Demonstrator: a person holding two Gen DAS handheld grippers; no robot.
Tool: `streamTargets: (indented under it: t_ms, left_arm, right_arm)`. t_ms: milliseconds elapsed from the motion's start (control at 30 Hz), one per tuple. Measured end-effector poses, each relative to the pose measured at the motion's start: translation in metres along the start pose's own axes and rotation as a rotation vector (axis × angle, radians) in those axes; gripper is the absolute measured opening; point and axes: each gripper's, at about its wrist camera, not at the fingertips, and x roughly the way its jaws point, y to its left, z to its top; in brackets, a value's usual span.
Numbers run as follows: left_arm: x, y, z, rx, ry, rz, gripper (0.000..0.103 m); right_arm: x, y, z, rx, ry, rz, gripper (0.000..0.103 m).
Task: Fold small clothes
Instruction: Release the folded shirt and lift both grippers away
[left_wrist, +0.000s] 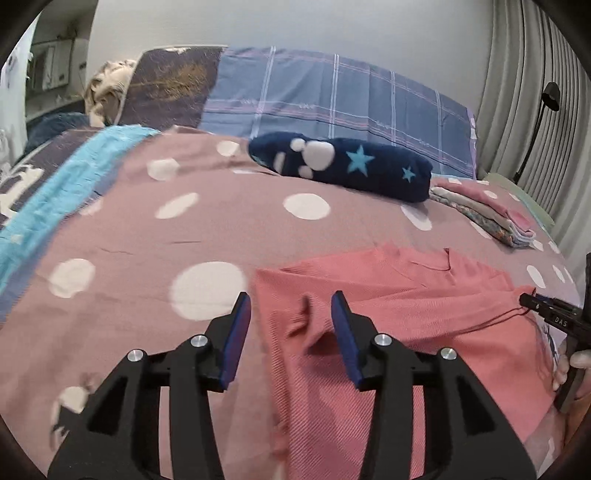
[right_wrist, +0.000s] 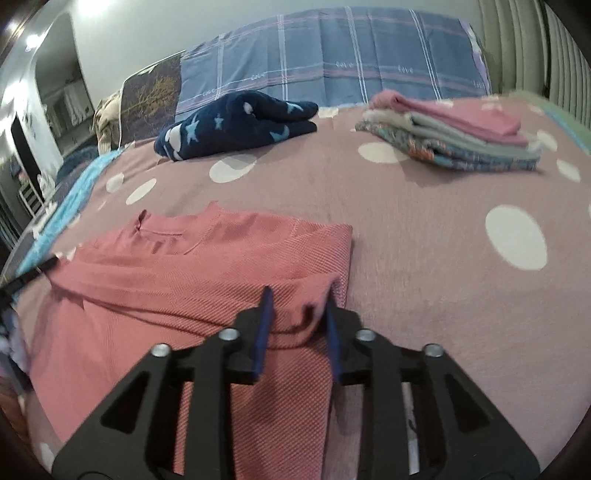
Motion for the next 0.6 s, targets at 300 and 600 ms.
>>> streamTargets:
  t_ms: [300, 600]
  left_arm:
    - [-0.002, 0.001, -0.022, 0.122, 0.090, 0.104, 0.046]
    - [0.026, -0.037, -0.028, 0.410, 0.116, 0.160, 0.056]
  right_arm:
    - [-0.029, 0.022, -0.003, -0.150, -0.033, -0.056, 0.047]
    - [-0.027, 0.045, -0.023, -0.430, 0.019, -0.187, 0.064]
